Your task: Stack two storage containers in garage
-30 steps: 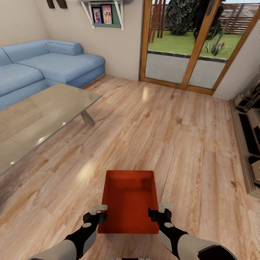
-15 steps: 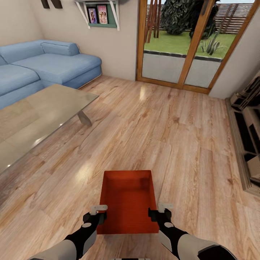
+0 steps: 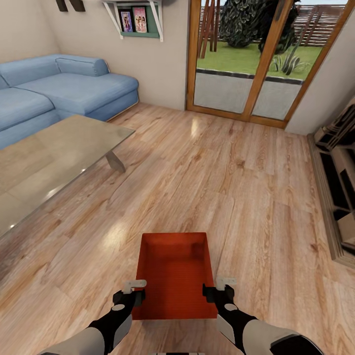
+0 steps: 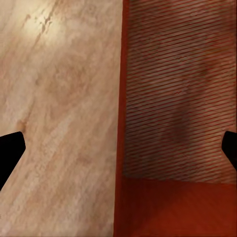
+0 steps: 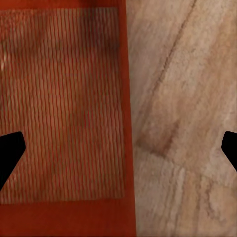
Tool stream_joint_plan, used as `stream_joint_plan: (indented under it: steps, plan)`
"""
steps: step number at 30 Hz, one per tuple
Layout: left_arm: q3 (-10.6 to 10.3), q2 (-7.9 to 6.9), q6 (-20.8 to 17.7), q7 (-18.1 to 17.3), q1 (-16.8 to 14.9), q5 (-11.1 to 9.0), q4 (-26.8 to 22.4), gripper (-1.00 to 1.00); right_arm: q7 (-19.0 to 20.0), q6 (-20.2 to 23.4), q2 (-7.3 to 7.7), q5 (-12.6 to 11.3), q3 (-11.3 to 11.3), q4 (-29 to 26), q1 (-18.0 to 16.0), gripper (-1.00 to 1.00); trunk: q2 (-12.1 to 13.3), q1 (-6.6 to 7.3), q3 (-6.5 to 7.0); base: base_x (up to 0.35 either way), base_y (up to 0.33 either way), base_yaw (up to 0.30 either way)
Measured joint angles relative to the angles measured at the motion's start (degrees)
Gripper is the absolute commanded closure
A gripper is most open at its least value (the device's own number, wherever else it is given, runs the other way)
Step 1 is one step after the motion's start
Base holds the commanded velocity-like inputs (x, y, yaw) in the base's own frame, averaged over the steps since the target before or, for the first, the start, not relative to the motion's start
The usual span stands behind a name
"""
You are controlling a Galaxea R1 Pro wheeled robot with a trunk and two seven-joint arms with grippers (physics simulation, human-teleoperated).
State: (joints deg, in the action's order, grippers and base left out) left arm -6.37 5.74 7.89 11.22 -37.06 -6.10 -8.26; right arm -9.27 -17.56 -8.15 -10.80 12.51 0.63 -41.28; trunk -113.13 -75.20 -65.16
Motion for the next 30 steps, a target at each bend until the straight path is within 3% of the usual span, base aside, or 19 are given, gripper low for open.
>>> stream_joint_plan:
  steps: [4,25,30]
  plan:
    - [0.03,-0.02,-0.05,0.01,0.0,-0.04,0.02,-1.0,0.0,0.0,-0.01,0.0,0.0,0.0,0.0,-1.0,0.0,0.0,0.0,0.0,0.0,0.0]
    - [0.11,-0.08,-0.02,-0.18,0.0,-0.06,0.9,-1.0,0.0,0.0,-0.01,-0.06,-0.01,0.0,0.0,-1.0,-8.41,-4.61,-3.76,0.0,0.0,0.0]
    - [0.09,-0.06,-0.02,-0.12,0.0,-0.06,0.9,-1.0,0.0,0.0,-0.02,-0.03,-0.03,0.0,-0.02,-1.0,-8.42,-4.61,-3.77,0.0,0.0,0.0]
